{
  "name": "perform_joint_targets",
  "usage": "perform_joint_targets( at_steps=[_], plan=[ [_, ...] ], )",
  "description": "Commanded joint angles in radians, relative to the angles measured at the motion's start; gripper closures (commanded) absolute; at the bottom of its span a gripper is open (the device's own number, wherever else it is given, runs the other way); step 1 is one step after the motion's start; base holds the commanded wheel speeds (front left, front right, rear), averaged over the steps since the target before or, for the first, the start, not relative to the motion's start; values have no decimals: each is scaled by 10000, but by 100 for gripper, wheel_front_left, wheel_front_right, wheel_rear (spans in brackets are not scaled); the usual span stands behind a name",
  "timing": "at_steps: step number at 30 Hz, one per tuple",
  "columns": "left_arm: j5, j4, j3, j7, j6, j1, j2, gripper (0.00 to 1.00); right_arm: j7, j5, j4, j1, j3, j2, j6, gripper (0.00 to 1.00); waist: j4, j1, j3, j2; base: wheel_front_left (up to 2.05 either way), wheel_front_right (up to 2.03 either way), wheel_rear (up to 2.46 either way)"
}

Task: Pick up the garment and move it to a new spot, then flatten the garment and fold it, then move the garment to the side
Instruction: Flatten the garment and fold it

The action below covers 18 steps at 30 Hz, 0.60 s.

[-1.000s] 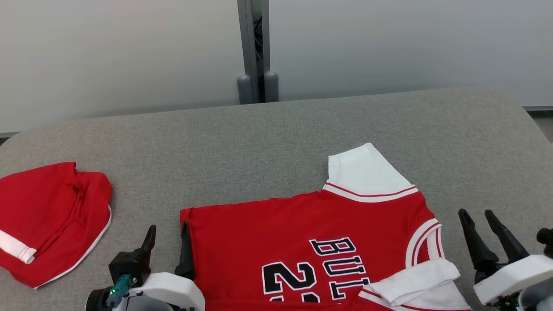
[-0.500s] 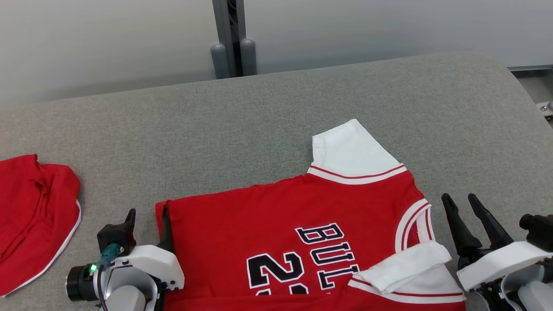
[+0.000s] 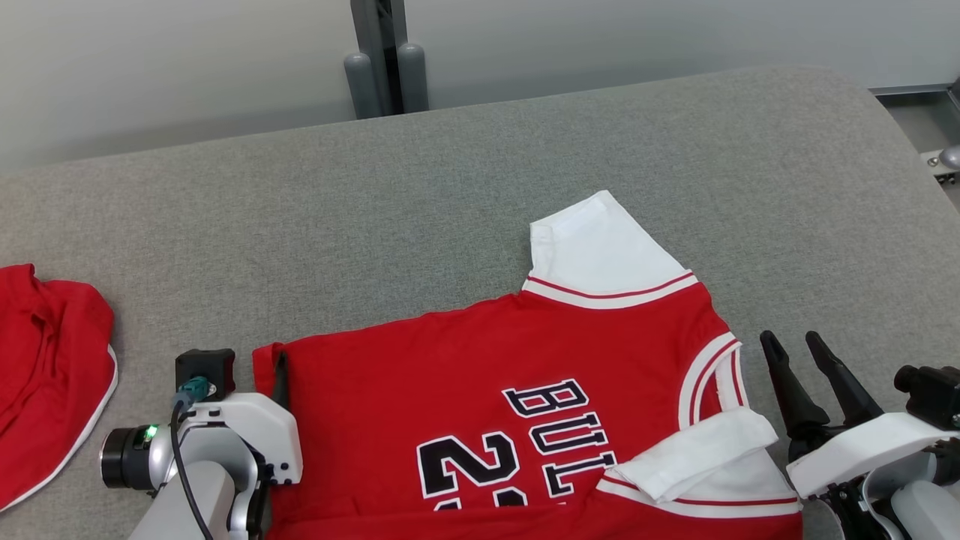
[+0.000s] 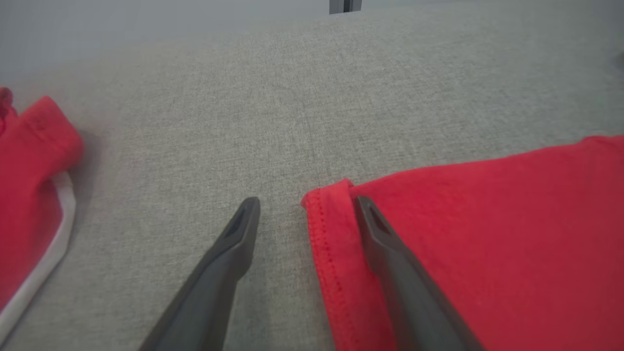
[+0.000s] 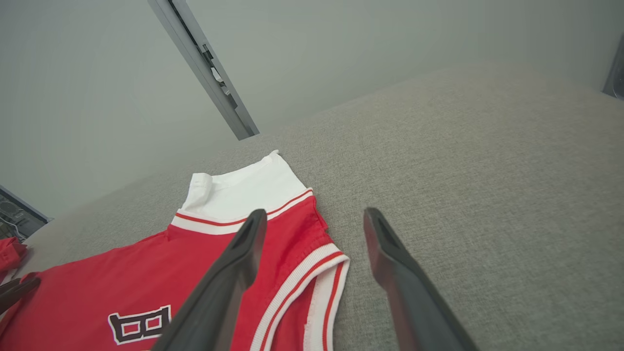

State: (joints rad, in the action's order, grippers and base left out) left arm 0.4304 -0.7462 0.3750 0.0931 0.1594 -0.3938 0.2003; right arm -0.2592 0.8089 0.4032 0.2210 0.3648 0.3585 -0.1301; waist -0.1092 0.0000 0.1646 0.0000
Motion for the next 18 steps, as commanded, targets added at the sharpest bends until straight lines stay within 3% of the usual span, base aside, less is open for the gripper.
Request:
perform_joint_targets(
  at_steps=[1, 10, 11, 13, 14, 18],
  plan=[
    [-40, -40, 0, 56, -13, -158, 11, 0, -69, 40, 31, 143, 1, 61, -14, 0, -8, 0, 8, 0, 0, 0, 0],
    [225, -527, -63, 253, -88, -510, -151, 0, -79, 177, 180, 178, 159, 67, -14, 0, 4, 0, 65, 0, 0, 0, 0],
    [235, -572, -68, 288, -100, -553, -171, 9, -75, 192, 191, 183, 170, 68, -14, 0, 7, 0, 70, 0, 0, 0, 0],
    [299, -709, -63, 261, -172, -594, -212, 65, -75, 196, 196, 219, 177, 68, -14, 0, 10, 0, 78, 0, 0, 0, 0],
    [302, -768, -54, 259, -184, -638, -224, 100, -76, 185, 201, 236, 181, 66, -14, 0, 10, 0, 80, 0, 0, 0, 0],
    [429, -920, -95, 423, -266, -745, -284, 100, -77, 204, 223, 254, 184, 78, -14, 0, 27, 0, 73, 0, 0, 0, 0]
  ],
)
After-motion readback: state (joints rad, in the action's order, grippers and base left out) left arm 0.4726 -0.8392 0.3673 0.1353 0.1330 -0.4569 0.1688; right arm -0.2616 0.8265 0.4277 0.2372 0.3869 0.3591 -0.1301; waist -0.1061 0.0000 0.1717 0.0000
